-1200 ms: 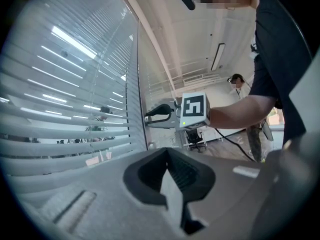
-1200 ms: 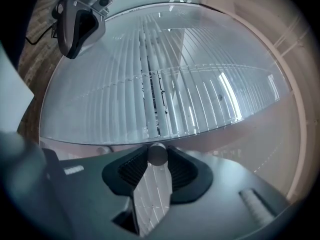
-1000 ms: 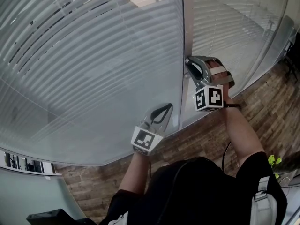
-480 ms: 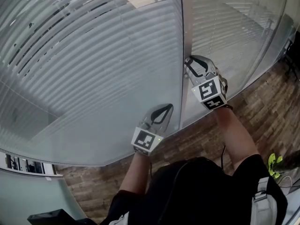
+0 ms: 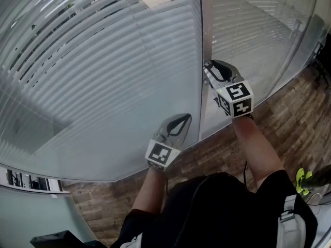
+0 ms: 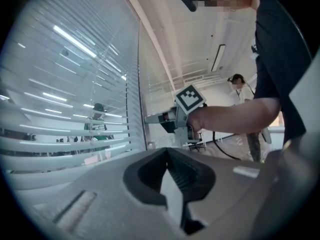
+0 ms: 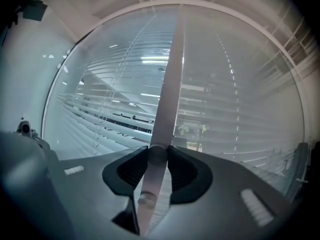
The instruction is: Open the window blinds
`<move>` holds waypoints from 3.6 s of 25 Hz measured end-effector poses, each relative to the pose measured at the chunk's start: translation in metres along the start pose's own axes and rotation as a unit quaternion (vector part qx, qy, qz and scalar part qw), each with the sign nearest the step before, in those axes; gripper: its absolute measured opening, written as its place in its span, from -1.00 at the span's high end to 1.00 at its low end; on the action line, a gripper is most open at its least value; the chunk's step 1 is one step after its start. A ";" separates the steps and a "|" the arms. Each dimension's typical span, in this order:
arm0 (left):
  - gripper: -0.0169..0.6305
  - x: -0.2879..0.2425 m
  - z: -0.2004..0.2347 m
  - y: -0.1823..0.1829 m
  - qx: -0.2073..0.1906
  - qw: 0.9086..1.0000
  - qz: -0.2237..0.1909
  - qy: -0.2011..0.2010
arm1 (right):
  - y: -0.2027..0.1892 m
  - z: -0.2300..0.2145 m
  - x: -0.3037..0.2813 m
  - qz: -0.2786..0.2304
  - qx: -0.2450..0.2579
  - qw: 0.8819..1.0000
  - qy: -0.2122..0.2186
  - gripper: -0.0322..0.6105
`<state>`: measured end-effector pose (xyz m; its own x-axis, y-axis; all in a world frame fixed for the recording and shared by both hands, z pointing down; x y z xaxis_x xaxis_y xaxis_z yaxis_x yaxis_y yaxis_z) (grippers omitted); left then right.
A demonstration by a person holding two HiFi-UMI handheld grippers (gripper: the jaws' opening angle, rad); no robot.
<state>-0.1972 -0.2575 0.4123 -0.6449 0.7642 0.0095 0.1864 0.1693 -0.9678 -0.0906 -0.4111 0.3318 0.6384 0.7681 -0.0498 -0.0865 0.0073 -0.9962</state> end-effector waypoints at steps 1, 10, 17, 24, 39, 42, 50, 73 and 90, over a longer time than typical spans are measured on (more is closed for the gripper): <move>0.94 0.000 0.000 0.001 0.003 1.000 0.003 0.000 | 0.000 -0.001 0.000 -0.004 -0.018 1.000 0.001 0.51; 0.94 0.001 0.001 -0.001 -0.002 1.000 0.001 0.003 | 0.000 -0.003 0.001 -0.027 -0.158 0.987 0.016 0.51; 0.94 0.000 0.002 0.000 -0.002 1.000 0.004 0.004 | 0.001 -0.005 0.001 -0.033 -0.208 0.977 0.022 0.50; 0.94 -0.002 0.000 0.002 -0.001 1.000 -0.004 0.001 | 0.001 -0.004 0.002 -0.033 -0.184 0.982 0.019 0.50; 0.94 -0.006 0.002 0.002 0.003 1.000 -0.005 -0.002 | 0.003 -0.002 0.002 -0.036 -0.153 0.987 0.020 0.47; 0.93 -0.007 0.002 0.001 0.000 1.000 -0.006 -0.003 | 0.004 -0.002 0.004 -0.038 -0.150 0.988 0.023 0.45; 0.94 -0.017 -0.005 -0.001 0.005 1.000 -0.009 -0.015 | -0.001 -0.008 0.024 -0.051 -0.137 0.989 0.020 0.42; 0.94 -0.069 -0.056 0.020 0.029 0.996 -0.029 -0.078 | -0.042 -0.023 0.156 -0.080 -0.021 0.996 0.042 0.88; 0.93 -0.094 -0.087 0.027 0.030 0.994 -0.027 -0.104 | -0.087 -0.034 0.199 -0.047 -0.019 0.997 0.051 0.88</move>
<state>-0.0664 -0.2705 0.4070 -0.7930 0.6090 0.0148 0.1080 0.1645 -0.9804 0.0702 -0.2803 0.4061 0.7173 0.6956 0.0397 0.0061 0.0507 -0.9987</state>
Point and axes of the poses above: the fingertips, and each gripper's own axes: x backward along the fingers, z to its left, y out of its top, the point moved 4 cm from there along x, backward along the fingers, and after that the axes turned 5 degrees about -x, right-handed, at the moved point
